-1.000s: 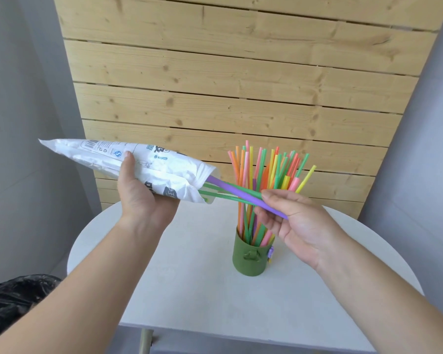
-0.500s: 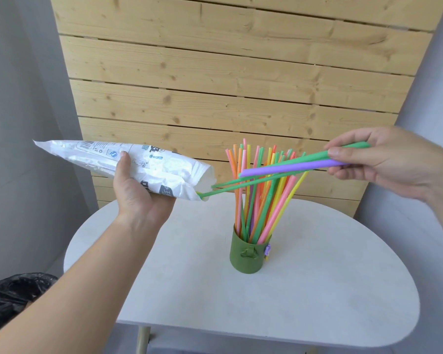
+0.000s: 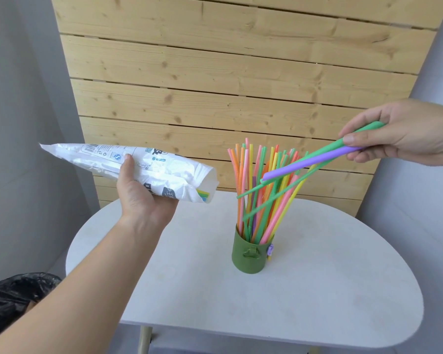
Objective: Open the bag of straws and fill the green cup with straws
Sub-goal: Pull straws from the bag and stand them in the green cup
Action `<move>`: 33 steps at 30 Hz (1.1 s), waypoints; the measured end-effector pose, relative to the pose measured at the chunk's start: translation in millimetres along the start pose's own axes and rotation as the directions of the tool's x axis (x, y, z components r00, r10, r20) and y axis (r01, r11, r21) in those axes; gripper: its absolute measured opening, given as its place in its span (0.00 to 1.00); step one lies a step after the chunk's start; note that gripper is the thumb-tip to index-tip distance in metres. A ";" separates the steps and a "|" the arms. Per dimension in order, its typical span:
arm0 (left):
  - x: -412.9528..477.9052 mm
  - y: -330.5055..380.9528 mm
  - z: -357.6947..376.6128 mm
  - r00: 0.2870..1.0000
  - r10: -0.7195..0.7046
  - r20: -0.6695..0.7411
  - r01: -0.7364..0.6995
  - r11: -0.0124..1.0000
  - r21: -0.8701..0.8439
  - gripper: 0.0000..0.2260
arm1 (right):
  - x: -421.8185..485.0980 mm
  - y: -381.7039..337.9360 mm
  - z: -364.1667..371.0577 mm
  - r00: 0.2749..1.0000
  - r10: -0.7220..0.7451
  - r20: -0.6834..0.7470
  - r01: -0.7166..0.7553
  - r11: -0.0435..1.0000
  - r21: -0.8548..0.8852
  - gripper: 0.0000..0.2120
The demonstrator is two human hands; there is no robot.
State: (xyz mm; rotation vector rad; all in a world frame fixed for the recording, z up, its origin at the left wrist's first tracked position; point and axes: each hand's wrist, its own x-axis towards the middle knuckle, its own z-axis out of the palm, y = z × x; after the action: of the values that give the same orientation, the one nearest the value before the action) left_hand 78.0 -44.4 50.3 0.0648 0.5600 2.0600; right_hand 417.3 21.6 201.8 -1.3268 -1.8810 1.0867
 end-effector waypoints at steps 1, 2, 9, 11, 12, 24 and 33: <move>0.0 -0.7 0.0 1.000 0.002 0.004 -0.002 1.000 0.001 0.16 | 1.2 2.2 -2.0 1.000 0.003 -0.010 -0.003 1.000 -0.012 0.36; 0.0 -1.5 0.3 1.000 0.005 0.009 -0.005 1.000 0.002 0.16 | 2.4 3.4 -2.9 1.000 0.004 -0.017 -0.004 0.999 -0.040 0.34; -3.3 -5.4 2.7 0.999 -0.009 0.036 0.008 1.000 0.025 0.15 | 8.7 -3.0 21.7 0.999 0.005 0.037 0.007 0.950 -0.311 0.04; -3.9 -5.1 2.8 0.999 -0.007 0.039 0.005 0.999 0.043 0.15 | 12.2 -7.3 32.1 0.998 -0.013 0.060 0.035 0.921 -0.388 0.03; -4.4 -4.9 2.7 0.999 -0.005 0.039 0.003 0.999 0.052 0.15 | 14.4 -9.2 37.6 0.996 -0.014 0.083 0.048 0.907 -0.419 0.02; -5.7 -6.1 3.5 0.997 -0.024 0.068 0.017 0.995 0.095 0.16 | 56.3 -15.3 100.2 0.967 0.105 0.234 0.089 0.717 -0.691 0.03; -6.0 -3.1 5.5 0.994 -0.047 0.098 0.043 0.998 0.047 0.25 | 59.9 -8.6 128.1 0.994 -0.047 0.094 0.100 0.700 -0.707 0.11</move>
State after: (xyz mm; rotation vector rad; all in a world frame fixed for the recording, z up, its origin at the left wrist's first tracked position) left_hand 85.1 -46.1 55.0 0.1785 0.5410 1.9891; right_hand 288.2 40.3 146.5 -1.5940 -2.5197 0.3292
